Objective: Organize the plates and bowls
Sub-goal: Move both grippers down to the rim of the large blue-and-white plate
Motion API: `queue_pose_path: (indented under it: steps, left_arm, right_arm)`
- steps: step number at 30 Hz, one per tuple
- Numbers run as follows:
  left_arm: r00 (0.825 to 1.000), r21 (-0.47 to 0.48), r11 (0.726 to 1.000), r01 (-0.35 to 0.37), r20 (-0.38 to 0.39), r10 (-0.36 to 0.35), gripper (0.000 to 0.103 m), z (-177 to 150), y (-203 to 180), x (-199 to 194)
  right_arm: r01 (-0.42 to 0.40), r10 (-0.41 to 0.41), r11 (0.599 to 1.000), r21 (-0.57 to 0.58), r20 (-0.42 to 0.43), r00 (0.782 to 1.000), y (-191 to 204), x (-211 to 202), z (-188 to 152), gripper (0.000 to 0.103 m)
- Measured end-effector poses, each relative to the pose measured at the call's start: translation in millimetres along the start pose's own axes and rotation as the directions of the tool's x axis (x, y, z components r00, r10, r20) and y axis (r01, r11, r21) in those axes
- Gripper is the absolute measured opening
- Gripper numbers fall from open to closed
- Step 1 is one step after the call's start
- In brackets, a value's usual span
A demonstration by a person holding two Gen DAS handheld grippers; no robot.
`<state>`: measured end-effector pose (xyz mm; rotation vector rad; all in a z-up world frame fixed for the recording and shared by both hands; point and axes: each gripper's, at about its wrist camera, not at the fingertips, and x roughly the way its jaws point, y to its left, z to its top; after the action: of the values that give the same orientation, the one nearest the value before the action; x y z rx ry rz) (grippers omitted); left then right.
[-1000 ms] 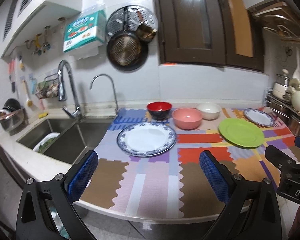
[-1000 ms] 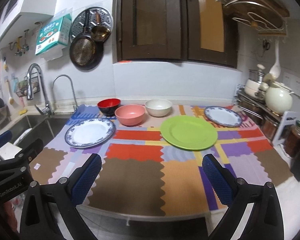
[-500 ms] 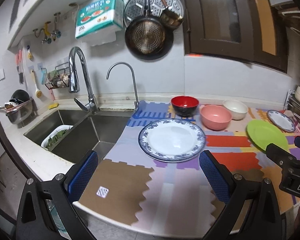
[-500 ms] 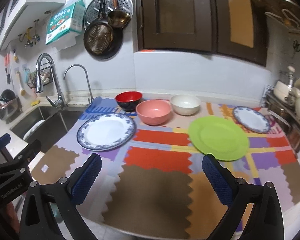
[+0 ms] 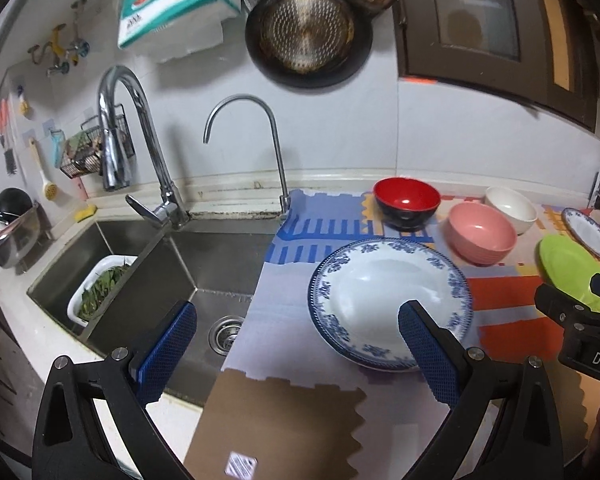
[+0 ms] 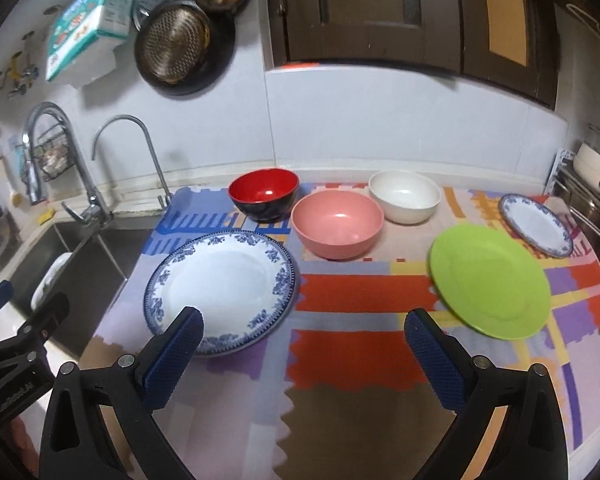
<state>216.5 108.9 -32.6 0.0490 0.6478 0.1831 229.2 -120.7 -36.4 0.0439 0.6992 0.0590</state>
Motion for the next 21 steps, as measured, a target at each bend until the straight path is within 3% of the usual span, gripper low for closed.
queue_pose_path:
  steps: [8, 21]
  left_arm:
    - [0.997, 0.008, 1.0, 0.016, -0.078, -0.016, 0.1, 11, 10, 55]
    - [0.971, 0.026, 0.998, 0.051, -0.236, -0.043, 0.088, 18, 2, 144]
  right_arm:
    - [0.038, -0.039, 0.999, -0.008, -0.077, 0.996, 19, 48, 18, 0.101]
    - [0.05, -0.056, 0.998, -0.031, -0.232, 0.971, 25, 137, 34, 0.085]
